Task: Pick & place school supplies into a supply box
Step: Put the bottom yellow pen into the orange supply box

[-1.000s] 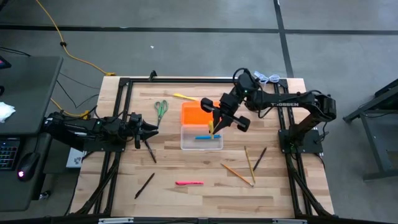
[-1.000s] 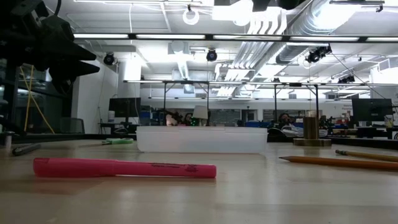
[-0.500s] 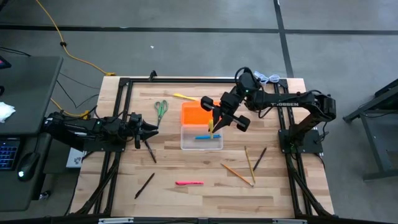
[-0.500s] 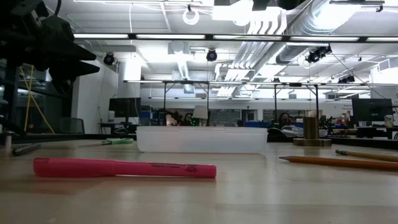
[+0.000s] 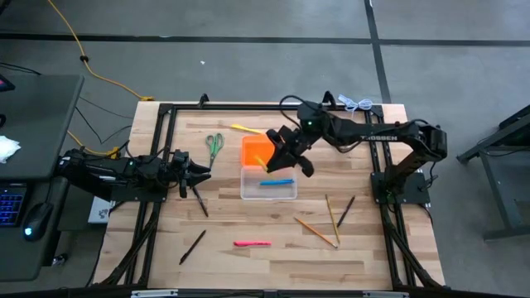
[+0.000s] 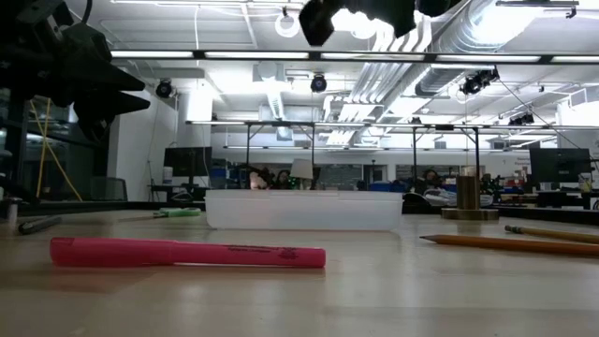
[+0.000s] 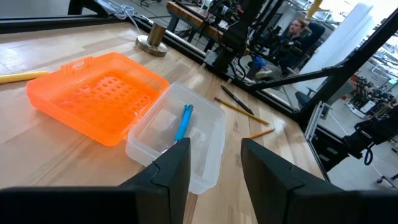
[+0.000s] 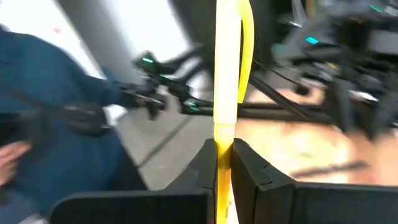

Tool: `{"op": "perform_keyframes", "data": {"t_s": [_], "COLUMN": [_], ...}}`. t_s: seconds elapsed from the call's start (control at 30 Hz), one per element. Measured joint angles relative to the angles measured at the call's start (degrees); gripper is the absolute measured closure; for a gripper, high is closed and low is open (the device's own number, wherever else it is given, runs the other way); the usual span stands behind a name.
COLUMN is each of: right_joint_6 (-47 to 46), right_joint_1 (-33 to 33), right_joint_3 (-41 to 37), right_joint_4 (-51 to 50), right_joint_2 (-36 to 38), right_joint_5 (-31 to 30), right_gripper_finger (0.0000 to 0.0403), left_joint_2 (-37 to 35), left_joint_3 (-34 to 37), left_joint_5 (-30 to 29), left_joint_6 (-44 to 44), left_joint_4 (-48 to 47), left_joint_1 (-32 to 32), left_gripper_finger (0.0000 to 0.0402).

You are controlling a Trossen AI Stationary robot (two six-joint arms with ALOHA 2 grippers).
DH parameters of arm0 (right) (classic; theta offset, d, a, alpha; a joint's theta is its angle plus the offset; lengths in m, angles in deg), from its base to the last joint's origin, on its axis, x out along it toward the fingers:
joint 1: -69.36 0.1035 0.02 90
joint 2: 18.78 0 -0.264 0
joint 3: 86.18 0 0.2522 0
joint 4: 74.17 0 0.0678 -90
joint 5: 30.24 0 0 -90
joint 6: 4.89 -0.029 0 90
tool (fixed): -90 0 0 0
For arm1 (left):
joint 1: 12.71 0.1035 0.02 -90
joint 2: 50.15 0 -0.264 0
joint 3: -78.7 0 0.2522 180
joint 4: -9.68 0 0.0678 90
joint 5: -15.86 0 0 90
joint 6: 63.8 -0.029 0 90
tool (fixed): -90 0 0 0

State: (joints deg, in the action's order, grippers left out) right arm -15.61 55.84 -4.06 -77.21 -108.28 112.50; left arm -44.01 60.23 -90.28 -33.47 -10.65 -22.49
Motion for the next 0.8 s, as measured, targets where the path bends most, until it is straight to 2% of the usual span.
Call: {"op": "perform_keyframes", "data": {"t_s": [0.3,0.6,0.8], "right_joint_6": [8.6,17.1,20.2], "right_joint_1": [0.6,4.5,7.3], "right_joint_3": [0.0,0.0,0.0], "right_joint_4": [-9.8,-16.5,-19.1], "right_joint_2": [0.0,0.0,0.0], "right_joint_5": [-16.4,-39.9,-52.1], "right_gripper_finger": [0.0396,0.0395,0.0396], "left_joint_2": [0.0,0.0,0.0], "left_joint_3": [0.0,0.0,0.0], "left_joint_5": [0.0,0.0,0.0], "left_joint_6": [0.0,0.0,0.0], "left_joint_4": [0.0,0.0,0.0], "left_joint_1": [0.0,0.0,0.0], "left_gripper_finger": [0.0229,0.0229,0.0229]}}
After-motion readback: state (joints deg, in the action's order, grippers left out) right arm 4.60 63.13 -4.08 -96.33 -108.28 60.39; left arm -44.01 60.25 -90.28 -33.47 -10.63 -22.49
